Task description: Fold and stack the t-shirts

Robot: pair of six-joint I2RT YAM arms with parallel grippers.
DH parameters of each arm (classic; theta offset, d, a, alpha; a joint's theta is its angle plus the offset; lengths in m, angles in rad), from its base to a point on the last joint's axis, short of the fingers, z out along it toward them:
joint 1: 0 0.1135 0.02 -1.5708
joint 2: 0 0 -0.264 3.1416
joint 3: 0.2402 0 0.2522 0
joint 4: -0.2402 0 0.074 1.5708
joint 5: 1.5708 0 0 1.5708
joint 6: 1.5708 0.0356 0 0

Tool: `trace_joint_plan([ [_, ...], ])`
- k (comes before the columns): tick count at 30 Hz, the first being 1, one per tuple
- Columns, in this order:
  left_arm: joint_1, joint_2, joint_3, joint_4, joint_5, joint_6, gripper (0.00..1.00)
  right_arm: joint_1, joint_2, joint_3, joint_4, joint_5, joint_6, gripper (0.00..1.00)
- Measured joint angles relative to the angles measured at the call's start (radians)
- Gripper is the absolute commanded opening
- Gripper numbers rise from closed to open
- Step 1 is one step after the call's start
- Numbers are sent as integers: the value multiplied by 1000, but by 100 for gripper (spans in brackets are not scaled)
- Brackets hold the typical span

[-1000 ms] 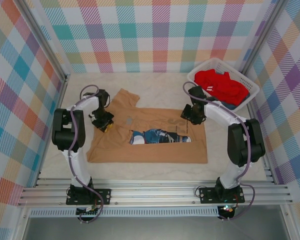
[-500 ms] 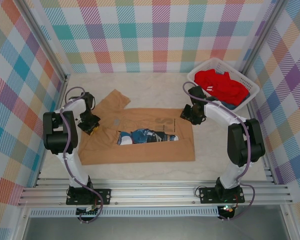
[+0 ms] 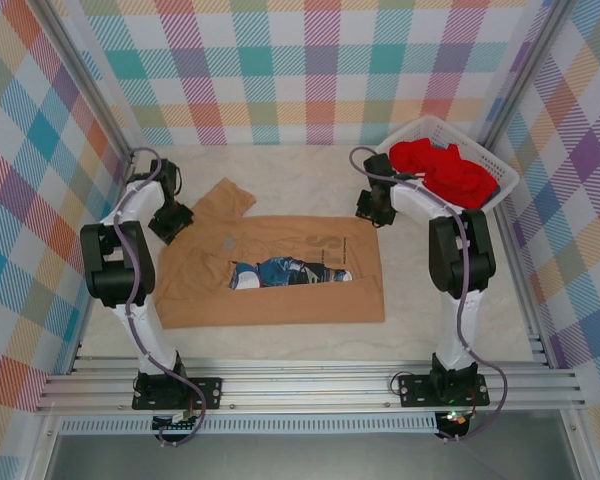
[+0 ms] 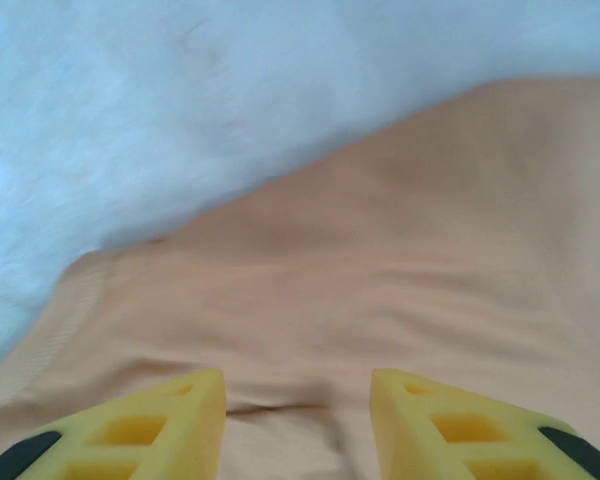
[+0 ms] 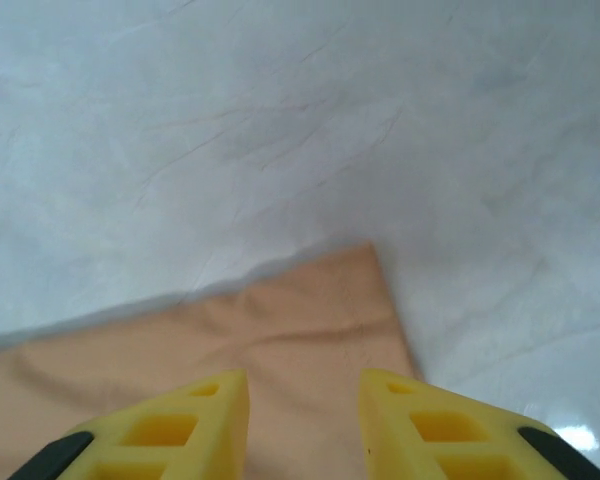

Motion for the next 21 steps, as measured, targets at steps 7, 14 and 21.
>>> trace_joint_plan([
  [7, -51, 65, 216, 138, 148, 38, 43, -16, 91, 76, -18, 35, -33, 34],
  [14, -77, 259, 400, 229, 218, 65, 42, -22, 149, 128, -41, 41, -34, 28],
  [21, -78, 412, 542, 264, 240, 77, 43, -23, 169, 166, -63, 44, -34, 10],
])
